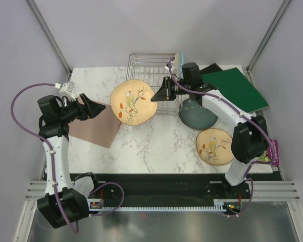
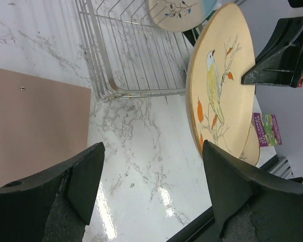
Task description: Load the plates into the dish rack
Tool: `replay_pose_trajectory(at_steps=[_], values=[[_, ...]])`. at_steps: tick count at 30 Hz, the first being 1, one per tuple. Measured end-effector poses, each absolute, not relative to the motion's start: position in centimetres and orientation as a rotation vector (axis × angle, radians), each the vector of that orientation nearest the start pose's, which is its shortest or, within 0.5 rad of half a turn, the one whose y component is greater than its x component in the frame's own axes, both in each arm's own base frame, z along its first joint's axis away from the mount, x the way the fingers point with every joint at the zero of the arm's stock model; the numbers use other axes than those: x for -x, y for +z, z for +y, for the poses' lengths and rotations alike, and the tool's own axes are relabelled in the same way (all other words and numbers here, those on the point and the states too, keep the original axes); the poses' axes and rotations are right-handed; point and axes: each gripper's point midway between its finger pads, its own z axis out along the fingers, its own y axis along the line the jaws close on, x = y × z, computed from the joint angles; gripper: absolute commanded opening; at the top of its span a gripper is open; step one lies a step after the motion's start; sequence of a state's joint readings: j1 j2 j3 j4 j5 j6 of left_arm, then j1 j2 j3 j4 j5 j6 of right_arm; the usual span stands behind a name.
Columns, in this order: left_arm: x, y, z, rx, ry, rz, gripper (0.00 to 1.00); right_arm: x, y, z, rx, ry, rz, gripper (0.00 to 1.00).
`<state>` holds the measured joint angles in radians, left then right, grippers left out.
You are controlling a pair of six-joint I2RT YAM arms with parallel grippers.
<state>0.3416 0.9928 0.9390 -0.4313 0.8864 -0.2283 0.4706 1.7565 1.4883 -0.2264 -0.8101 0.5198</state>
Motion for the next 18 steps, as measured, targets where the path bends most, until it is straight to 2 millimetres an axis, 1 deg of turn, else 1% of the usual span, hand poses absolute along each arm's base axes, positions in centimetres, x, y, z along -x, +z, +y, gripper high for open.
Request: replay_pose_trajectory(at_steps=[4,7,10,15,18], values=[[-29.3,26.4,-4.6,0.030,-0.832,1.956,0.85,-36.5,24.6,32.0,0.430,1.369,2.161,0.00],[-29.3,26.5,-4.8,0.045,-0.856,1.958,0.86,-36.9,24.4,31.8,0.413,1.348,2.164,0.00],[-29.2,26.5,-5.0,0.054,-0.878,1.961,0.85,-36.6,23.9,32.6,0.429,1.357,2.177,0.00],[-29.5,26.3,-5.6,0.049,-0.930,1.972,0.84,-35.6,22.6,35.5,0.491,1.389,2.206,0.00],[-29.7,26.0,-5.9,0.043,-0.942,1.979,0.80,-34.7,21.9,36.9,0.524,1.407,2.222,0.00]])
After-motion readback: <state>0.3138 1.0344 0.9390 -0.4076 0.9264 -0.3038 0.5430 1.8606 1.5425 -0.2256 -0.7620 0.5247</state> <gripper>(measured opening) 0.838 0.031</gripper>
